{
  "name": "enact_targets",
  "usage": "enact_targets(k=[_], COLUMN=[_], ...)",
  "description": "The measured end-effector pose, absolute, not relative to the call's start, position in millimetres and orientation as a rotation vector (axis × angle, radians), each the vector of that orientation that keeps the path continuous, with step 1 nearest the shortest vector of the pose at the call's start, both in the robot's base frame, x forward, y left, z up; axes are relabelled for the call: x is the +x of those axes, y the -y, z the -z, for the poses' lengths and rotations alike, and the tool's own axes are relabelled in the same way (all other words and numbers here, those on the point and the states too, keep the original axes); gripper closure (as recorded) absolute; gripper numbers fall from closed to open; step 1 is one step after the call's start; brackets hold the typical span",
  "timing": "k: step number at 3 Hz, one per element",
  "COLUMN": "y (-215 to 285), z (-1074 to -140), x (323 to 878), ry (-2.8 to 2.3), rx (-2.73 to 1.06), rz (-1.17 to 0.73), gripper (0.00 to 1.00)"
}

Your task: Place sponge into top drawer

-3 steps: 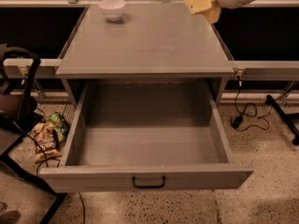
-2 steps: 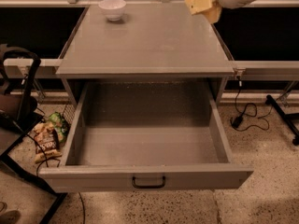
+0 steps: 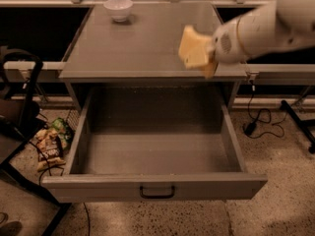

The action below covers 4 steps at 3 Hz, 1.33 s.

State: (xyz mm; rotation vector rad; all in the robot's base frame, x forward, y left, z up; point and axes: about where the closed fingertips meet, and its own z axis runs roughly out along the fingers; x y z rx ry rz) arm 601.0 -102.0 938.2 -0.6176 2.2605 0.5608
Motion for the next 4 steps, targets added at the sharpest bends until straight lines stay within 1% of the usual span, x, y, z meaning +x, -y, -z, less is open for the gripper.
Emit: enact_targets(k=[1,2,3,4], y=[67,48,33,33], z=[-851,-792,-750,-712], x=[559,556,572,579], ry=[-2.353,-2.384,-2.406,-2.447], rx=[-0.669,-0.7,-0.728,-0.744], rz=[-0.707,-0.8,-0.85,-0.835], gripper=[1.0,1.0,1.0,1.0])
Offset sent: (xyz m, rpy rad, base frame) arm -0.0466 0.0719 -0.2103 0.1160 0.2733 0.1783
